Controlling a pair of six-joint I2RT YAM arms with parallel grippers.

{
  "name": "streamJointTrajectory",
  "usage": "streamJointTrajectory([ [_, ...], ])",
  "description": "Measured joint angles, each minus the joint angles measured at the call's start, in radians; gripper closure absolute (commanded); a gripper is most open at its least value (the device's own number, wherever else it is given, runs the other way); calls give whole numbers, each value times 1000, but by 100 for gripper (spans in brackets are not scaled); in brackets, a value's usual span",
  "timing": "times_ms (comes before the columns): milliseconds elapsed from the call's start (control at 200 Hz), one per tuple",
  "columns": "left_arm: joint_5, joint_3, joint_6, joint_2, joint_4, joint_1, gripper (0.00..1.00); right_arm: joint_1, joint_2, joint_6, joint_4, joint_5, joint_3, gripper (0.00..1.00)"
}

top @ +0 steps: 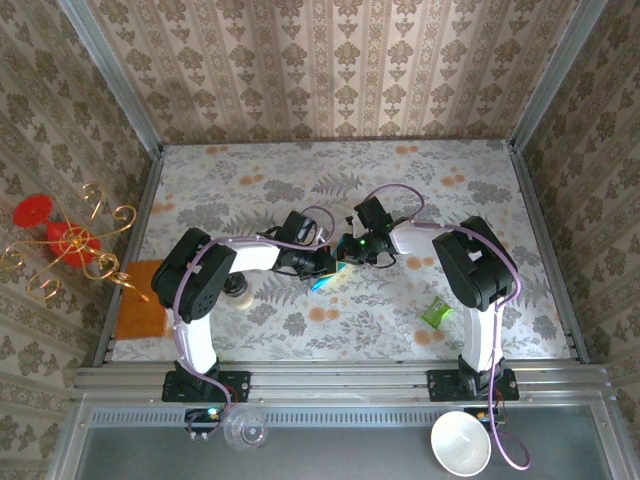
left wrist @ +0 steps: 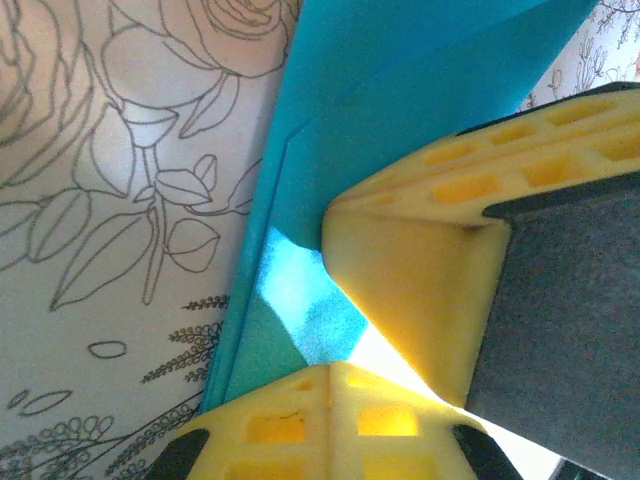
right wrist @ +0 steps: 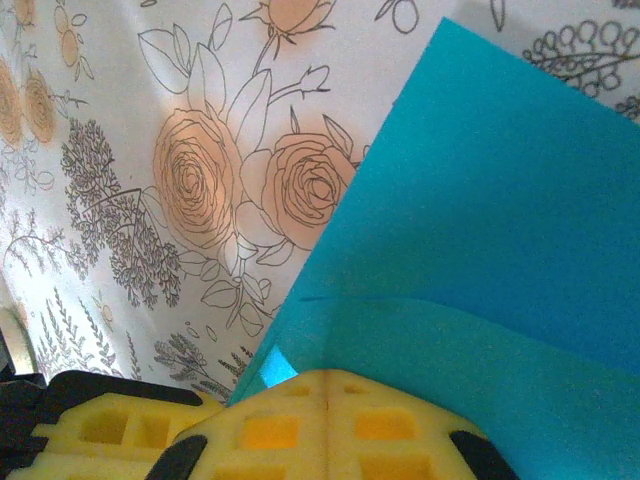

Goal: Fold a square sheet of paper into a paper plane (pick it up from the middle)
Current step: Fold the wing for the fifth time at the center of the table.

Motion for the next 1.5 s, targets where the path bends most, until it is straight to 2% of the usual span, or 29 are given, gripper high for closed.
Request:
streamJointTrajectory([
  [570,5,-73,142,-110,-164,27,100,-5,18,-46,-61,-11,39,96],
  [1025,-12,-80,170,-135,-208,32,100,-5,18,-46,-63,-11,39,96],
  [1180,-29,-72,172,-174,-254,10,100,-5,18,-46,-63,-12,39,95],
  [1501,-35,68,173,-62,-241,-20,100,-6,18,-46,-62,-15,38,97],
])
